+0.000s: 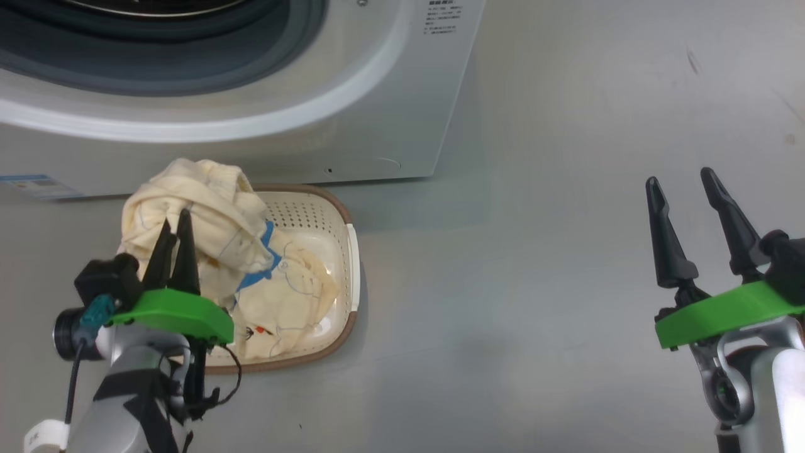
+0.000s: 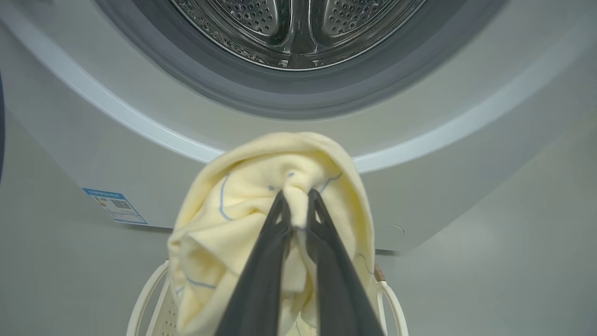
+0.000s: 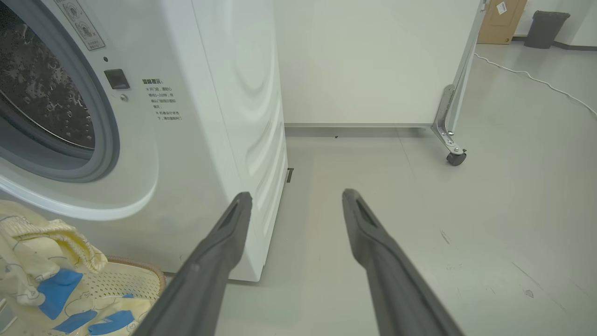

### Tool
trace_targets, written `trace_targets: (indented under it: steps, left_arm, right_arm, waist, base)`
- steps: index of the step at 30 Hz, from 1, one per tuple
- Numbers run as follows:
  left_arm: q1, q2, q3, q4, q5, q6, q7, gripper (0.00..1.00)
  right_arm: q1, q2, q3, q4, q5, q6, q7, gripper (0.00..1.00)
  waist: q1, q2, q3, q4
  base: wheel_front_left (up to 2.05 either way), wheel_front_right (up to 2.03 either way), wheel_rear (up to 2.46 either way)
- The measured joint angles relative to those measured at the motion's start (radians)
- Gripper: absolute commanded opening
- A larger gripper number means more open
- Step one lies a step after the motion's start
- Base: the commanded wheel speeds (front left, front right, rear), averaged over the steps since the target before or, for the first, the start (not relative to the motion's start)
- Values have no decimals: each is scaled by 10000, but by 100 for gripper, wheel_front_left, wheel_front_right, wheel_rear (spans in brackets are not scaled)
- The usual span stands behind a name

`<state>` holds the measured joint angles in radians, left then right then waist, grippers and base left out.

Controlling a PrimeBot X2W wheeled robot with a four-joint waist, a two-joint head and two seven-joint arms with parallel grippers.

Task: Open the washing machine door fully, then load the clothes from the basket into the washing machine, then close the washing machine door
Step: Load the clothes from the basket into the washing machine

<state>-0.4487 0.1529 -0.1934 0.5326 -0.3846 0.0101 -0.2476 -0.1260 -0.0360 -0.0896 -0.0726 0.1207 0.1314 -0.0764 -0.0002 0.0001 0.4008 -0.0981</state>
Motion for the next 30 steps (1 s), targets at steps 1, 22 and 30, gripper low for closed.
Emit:
trace_targets:
  steps: [1,22,30]
  left_arm:
    - [179,-13,-2,-198,42,12,2,0]
    - [3150,211,-224,-3062,240,802,566,0]
    - [3626,382,-347,-3626,240,963,888,0]
  right_arm:
    - [105,0,-50,-25,0,2,84,100]
    - [1515,4,-347,-393,-2,0,610,100]
    - [1917,6,-355,-550,-2,0,771,100]
  waist:
    - [0,0,-145,62]
    - [0,0,-2441,933]
    - [0,0,-2998,1118]
  base:
    - [0,0,0]
    - [0,0,0]
    - [0,0,0]
